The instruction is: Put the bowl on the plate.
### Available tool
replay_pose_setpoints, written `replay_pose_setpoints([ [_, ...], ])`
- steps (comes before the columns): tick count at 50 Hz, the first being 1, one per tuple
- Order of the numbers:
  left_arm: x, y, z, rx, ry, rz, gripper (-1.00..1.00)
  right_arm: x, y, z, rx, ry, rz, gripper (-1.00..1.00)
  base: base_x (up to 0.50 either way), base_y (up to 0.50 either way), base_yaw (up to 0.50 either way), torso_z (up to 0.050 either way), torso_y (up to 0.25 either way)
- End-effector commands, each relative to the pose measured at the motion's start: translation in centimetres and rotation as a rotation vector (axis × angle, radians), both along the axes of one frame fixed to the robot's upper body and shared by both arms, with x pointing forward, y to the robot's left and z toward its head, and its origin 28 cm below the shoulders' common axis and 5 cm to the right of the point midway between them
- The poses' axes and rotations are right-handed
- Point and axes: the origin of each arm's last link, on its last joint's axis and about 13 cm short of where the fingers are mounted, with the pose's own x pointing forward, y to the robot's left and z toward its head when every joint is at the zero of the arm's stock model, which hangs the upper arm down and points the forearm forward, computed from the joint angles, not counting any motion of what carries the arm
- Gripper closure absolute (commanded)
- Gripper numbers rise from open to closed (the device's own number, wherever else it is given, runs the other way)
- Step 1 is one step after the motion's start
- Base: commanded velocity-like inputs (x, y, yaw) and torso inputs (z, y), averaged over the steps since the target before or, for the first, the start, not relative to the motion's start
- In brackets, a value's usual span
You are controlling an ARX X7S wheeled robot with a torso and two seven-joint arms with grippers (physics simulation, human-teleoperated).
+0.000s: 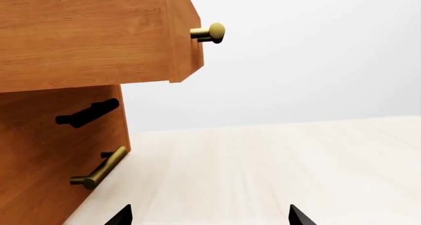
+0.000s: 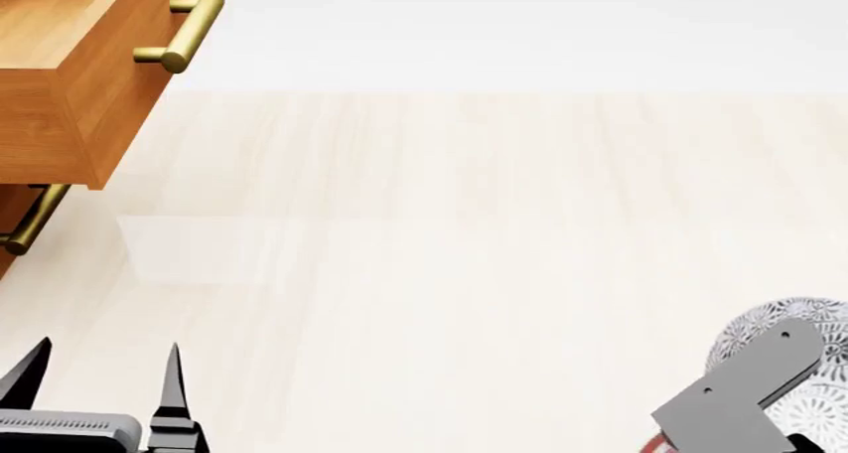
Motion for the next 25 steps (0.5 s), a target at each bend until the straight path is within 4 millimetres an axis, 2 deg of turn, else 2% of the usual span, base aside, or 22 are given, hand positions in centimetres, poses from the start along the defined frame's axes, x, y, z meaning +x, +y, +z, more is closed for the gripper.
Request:
replay_pose_setpoints([
  [1, 0.0, 0.0, 0.1, 0.001, 0.000, -0.002, -1.00, 0.1, -0.7, -0.8, 0.003, -0.009, -0.029, 1.00, 0.00, 0.00, 0.00, 0.000, 0.000],
  [25, 0.0, 0.0, 0.0, 0.000, 0.001, -0.004, -1.00, -0.6, -1.2, -2.2, 0.066, 0.002, -0.067, 1.00, 0.00, 0.00, 0.00, 0.000, 0.000],
])
